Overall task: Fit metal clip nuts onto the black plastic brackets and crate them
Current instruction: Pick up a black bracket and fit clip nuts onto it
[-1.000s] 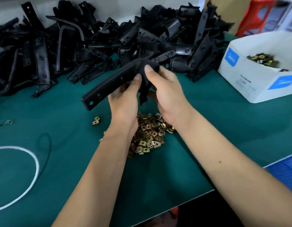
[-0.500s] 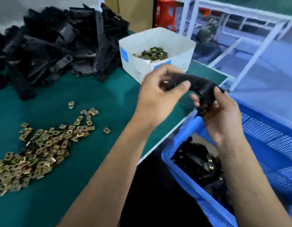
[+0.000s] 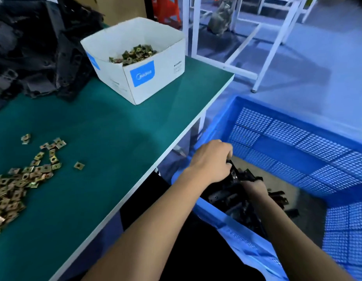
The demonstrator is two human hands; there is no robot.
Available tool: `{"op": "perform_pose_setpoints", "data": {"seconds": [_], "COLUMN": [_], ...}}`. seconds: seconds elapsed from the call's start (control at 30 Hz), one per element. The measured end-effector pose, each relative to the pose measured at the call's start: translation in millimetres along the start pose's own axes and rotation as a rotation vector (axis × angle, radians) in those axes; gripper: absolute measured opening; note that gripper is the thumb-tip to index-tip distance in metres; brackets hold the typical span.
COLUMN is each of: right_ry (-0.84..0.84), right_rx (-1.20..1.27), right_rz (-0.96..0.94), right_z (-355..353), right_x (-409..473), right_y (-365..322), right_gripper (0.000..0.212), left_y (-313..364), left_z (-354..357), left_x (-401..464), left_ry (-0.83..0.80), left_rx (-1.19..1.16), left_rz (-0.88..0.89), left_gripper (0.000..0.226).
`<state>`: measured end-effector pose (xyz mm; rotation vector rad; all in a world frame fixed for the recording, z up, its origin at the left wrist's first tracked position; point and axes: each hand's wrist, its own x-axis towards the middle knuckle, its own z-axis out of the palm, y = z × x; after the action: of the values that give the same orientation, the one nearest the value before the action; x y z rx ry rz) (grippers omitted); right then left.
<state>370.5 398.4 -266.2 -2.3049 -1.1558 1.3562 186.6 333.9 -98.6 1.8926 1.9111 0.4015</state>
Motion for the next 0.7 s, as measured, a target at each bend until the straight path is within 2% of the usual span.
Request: {"op": "perform_pose_setpoints", "data": {"seconds": [0.07,0.13,0.2,0.3,0.43,0.57,0.63,0.7], "right_ry": [0.08,0.181,0.297,0.377,0.396,0.437,0.375,0.261], "right_rx": [-0.133,-0.161,-0.164,-0.2,-0.225,-0.111,-0.065,-0.085], "right_rz": [-0.057,-0.155,-0.33,-0.531,-0.767,-1.243,-1.445,-1.561], "right_z": [-0.6,-3.4,-6.2,-9.1,-14.2,-4.5,14.1,40.0], "right_x": [-2.7,-10.7,-24.7,-54.2,-109.7,-178.8,-216.7,-252.2], "right_y": [-3.5,-14.5,-33.7,-74.6,-133.8,-176.9,-194.2,-208.6], "right_gripper": [0.048,0.047,0.036,0.017,0.017,0.013,0.012,0.011], "left_y": [-5.4,-8.5,-8.3,-2.4,-4.2,-30.6,-54.4,-81.9], "left_z": [7.1,9.6,5.4,-13.6,-62.4,-115.9,-139.0,-157.6], "left_x": [-0.3,-1.3,-1.5,-0.3,-4.4,-26.4,-46.4,-71.8], "left_ry": [-0.02,-0.005,0.067,0.231,0.455,0.726,0.855,0.958], "left_rx": [-0.008,-0.037,-0.066,-0.015,-0.068,-0.263,-0.333,-0.35], "left_rz": [-0.024,-0.038,-0.033,0.037,0.08,-0.005,-0.083,-0.16], "left_gripper": [0.016,0.014,0.012,0.01,0.003,0.001,0.004,0.006]}}
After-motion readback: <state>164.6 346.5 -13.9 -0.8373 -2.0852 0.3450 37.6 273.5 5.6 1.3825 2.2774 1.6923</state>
